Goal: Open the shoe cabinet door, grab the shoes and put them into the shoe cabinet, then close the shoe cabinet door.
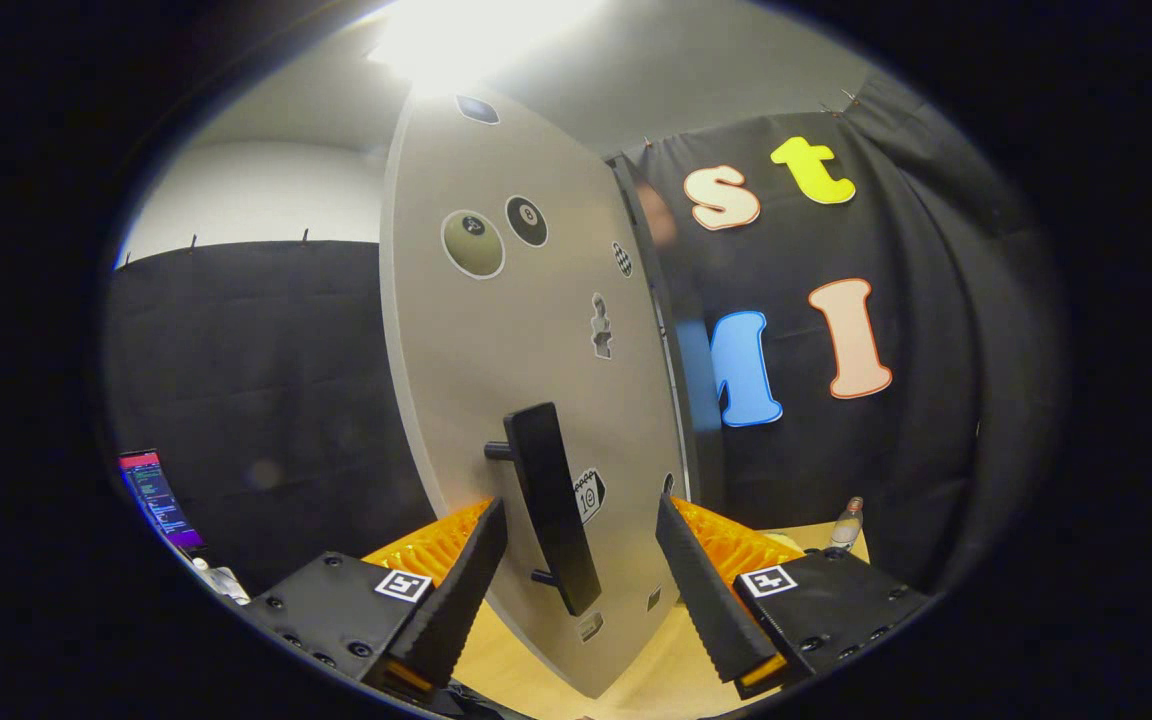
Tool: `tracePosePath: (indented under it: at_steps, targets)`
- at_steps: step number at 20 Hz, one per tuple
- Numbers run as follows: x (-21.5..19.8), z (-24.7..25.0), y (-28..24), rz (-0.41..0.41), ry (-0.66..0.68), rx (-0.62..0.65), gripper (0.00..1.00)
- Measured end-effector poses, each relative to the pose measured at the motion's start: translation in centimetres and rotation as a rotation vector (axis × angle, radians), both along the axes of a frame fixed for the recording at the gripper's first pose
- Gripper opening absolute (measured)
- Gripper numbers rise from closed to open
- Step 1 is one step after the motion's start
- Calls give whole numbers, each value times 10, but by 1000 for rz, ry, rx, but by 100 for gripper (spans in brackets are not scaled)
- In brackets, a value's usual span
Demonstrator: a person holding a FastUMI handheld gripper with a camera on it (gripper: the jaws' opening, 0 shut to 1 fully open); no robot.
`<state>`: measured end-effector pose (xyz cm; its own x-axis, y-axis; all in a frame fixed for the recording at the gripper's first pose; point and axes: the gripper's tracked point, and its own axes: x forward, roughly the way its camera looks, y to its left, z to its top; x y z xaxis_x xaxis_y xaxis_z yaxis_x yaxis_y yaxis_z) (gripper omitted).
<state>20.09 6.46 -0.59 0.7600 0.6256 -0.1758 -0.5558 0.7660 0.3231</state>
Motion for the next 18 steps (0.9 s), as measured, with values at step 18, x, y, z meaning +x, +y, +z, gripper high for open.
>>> tracePosePath:
  at_steps: [18]
  targets:
    - [38, -4, 173, 136, -42, -4, 97]
